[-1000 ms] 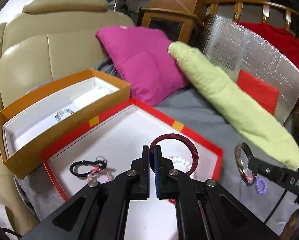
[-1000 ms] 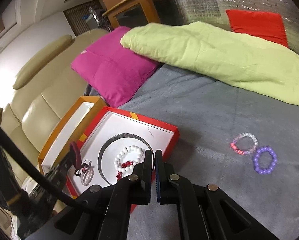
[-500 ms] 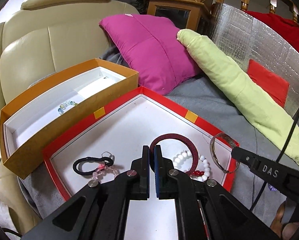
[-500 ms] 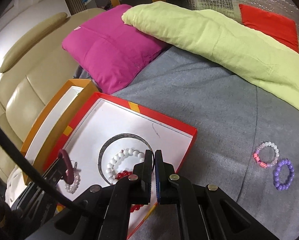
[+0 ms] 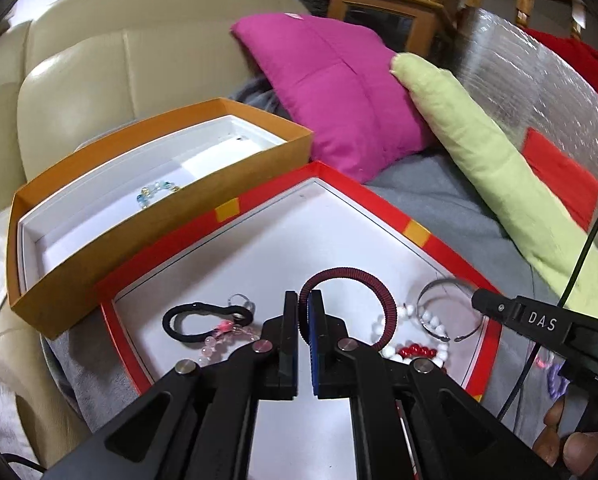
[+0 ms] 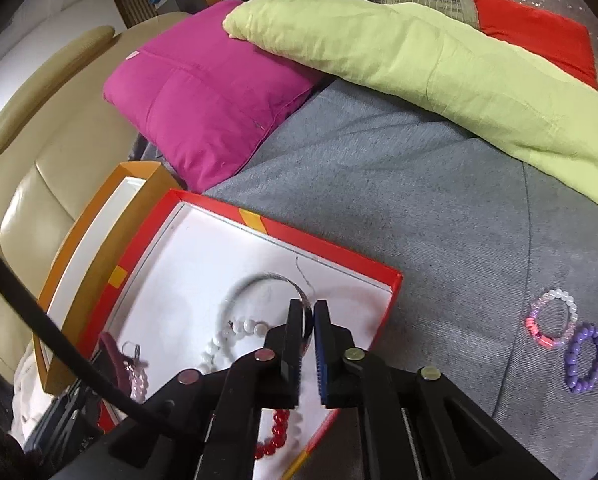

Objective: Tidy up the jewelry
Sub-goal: 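Lower both bangles into the red box tray and open both grippers, then move back to the bed and grasp the purple bead bracelet with the right gripper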

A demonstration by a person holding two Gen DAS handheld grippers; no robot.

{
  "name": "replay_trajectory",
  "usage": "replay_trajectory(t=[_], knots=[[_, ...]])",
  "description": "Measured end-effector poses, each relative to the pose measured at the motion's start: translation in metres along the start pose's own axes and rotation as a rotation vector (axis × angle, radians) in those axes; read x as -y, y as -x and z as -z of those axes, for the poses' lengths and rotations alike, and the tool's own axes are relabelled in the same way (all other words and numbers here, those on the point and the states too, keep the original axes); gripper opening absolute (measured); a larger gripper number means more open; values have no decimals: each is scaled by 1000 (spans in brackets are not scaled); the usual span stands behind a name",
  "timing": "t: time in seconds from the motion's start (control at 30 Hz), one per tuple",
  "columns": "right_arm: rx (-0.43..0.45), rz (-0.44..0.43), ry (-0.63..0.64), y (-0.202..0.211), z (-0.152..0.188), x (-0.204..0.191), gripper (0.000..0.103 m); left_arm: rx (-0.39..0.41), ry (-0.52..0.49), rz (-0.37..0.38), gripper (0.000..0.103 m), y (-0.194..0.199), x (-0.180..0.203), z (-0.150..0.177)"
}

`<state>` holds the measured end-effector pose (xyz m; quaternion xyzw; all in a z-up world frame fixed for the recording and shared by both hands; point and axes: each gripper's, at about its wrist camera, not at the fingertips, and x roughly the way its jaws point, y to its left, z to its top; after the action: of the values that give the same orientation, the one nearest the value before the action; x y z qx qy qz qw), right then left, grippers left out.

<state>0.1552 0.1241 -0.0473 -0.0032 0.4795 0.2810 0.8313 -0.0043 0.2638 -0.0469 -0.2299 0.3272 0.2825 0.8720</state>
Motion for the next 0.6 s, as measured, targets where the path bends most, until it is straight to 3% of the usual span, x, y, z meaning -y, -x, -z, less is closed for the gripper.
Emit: replay_trajectory(t=[0.03, 0.13, 0.2, 0.23, 0.3, 0.37, 0.6], knots=[[0, -12, -7, 1, -1, 1, 10, 3, 9, 0, 8, 1, -1, -1], [38, -8, -11, 14, 0, 6, 11, 46, 23, -22, 29, 9, -3, -3], [58, 0, -29, 28, 3, 18, 22, 89, 41, 0, 55, 17, -2, -4], [65, 8, -33, 34, 5, 24, 28, 119, 41, 6, 58, 23, 0, -4], [91, 41, -37, 52, 13, 43, 48, 175, 20, 13, 60, 34, 9, -3], [114, 89, -60, 71, 24, 68, 59, 202, -2, 34, 64, 40, 18, -2], [123, 205, -233, 121, 75, 172, 59, 236, -100, 80, 67, 51, 61, 10]])
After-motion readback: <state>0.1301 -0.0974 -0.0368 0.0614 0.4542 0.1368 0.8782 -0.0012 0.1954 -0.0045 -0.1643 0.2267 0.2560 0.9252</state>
